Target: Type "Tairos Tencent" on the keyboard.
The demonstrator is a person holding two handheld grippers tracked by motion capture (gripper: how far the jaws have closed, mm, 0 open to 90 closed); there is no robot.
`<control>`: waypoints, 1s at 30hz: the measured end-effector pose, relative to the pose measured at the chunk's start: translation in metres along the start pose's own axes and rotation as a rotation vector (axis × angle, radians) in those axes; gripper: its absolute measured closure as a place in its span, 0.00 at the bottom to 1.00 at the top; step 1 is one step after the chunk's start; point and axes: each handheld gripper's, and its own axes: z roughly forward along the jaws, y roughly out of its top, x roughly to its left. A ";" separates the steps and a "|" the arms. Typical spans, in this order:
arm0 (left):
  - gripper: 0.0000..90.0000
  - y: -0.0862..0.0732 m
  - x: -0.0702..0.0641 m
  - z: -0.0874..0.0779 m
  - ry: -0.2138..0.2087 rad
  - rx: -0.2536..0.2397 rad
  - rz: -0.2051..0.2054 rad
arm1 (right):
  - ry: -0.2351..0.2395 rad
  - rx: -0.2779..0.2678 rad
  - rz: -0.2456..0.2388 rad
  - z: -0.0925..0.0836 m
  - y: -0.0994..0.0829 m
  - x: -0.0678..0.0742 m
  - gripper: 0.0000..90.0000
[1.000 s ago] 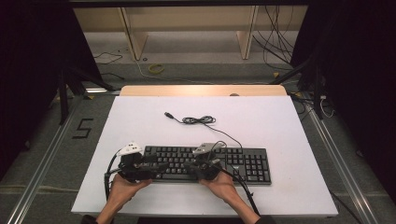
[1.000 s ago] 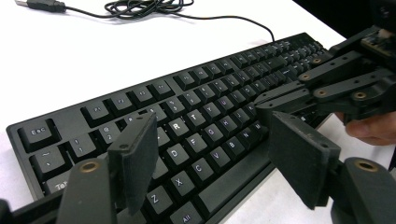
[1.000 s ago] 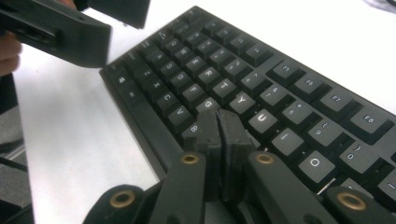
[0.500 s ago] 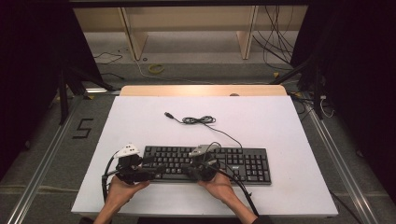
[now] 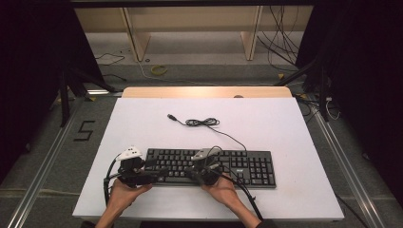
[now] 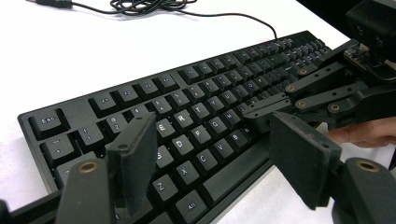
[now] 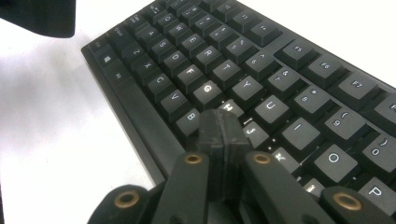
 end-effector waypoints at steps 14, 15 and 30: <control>0.36 0.000 0.001 0.001 0.003 0.002 0.000 | 0.022 -0.063 0.049 -0.013 0.001 -0.004 0.96; 0.36 0.000 0.001 0.001 0.004 0.003 0.001 | 0.025 -0.071 0.048 -0.014 0.001 -0.004 0.95; 0.41 0.001 0.001 0.004 0.022 0.017 0.011 | 0.059 -0.115 0.063 -0.031 0.000 -0.007 0.63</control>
